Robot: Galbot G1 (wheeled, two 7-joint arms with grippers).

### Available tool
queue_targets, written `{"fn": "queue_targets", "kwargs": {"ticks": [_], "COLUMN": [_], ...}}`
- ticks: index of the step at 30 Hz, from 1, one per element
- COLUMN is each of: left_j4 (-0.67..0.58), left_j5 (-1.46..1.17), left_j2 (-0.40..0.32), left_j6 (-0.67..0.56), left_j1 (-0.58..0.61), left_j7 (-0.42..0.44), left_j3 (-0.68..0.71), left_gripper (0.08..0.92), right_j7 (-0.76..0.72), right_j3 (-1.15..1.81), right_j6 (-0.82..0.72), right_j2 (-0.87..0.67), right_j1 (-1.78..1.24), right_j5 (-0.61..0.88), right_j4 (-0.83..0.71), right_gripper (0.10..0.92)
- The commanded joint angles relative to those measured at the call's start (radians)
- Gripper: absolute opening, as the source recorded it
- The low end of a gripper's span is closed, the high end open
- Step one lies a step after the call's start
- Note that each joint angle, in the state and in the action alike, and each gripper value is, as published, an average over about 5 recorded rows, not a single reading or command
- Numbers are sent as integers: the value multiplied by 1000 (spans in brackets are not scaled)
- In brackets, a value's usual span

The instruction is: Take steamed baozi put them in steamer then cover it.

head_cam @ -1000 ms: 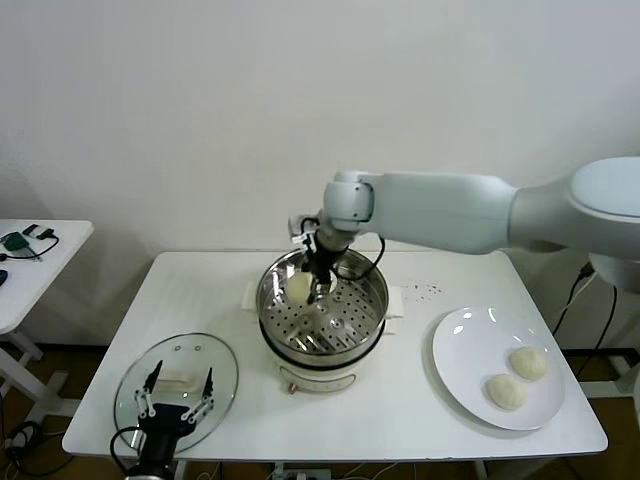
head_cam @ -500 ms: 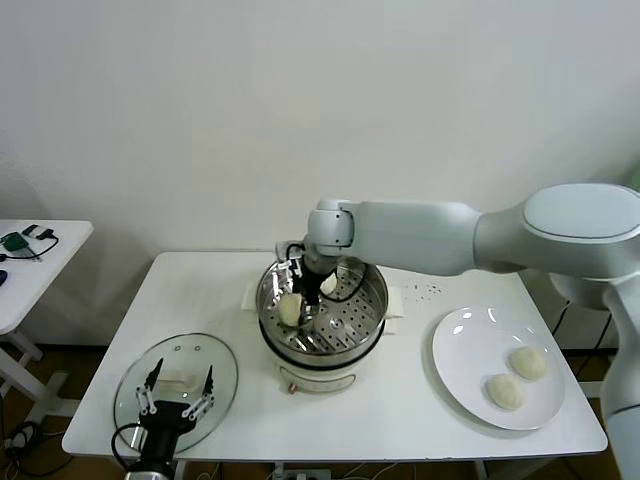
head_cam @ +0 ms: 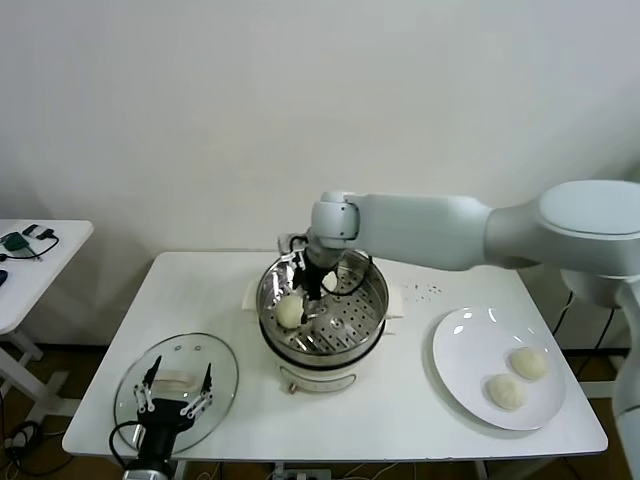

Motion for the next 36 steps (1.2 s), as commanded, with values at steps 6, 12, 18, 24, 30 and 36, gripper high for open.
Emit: {"fn": "queue_targets", "kwargs": {"ticks": [6,12,18,24,30,36], "left_j4": [1,2,-4,-7,0,6], "left_j5": [3,-5,28,48,52,53], "left_j2": [2,8,-5,-13,-19,-25], "left_j6": [1,1,4,9,9,9], "left_j1": [4,16,7,13,18,16], "left_j7": [-1,-2,-4,-3,-4,-5], "left_j3": [0,-7,-10,-10,-16,-20], "left_gripper": [823,823,823,823,823,823], "right_j7": [-128,-139,-162,-177,-181,-185], "right_j3": [-71,-46,102,348,484,559], "right_j6": [87,97,124,150,166,182], "right_j2": [-435,-664,-831,-890,-892,-885], "right_j1": [198,98,-188,-493,-677,-770], "right_j5": [-130,-291,-491,-619,-693,-747], "right_j4": [249,340,350,300,258,207], "right_gripper": [823,823,823,823,823,823]}}
